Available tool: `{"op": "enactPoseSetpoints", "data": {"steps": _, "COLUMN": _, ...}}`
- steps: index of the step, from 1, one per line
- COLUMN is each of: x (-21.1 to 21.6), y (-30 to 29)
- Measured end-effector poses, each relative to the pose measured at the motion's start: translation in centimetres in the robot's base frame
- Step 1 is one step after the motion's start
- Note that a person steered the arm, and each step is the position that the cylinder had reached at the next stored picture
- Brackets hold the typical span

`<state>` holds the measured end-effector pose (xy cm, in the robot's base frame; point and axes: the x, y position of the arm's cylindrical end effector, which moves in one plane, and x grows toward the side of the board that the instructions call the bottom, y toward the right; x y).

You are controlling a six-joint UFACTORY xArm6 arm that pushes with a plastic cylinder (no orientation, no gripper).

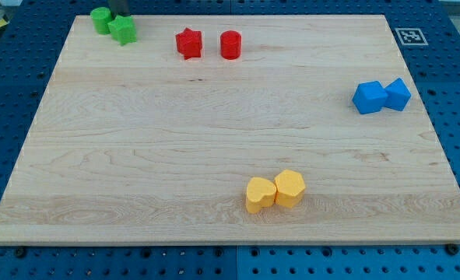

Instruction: Point your arm towards top left

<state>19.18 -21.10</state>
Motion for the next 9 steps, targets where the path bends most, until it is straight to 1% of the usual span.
{"op": "enactPoseSetpoints", "data": {"steps": 2, "x": 0.0, "y": 0.6}}
{"op": "enactPoseSetpoints", "data": {"steps": 4, "x": 0.2, "y": 8.4}}
{"op": "enactPoseSetpoints", "data": {"steps": 5, "x": 2.4, "y": 8.5}}
{"op": "enactPoseSetpoints", "data": {"steps": 6, "x": 3.4, "y": 7.6}}
{"op": "enactPoseSetpoints", "data": {"steps": 7, "x": 4.0, "y": 7.7}}
{"op": "enactPoseSetpoints", "data": {"steps": 9, "x": 7.4, "y": 9.0}}
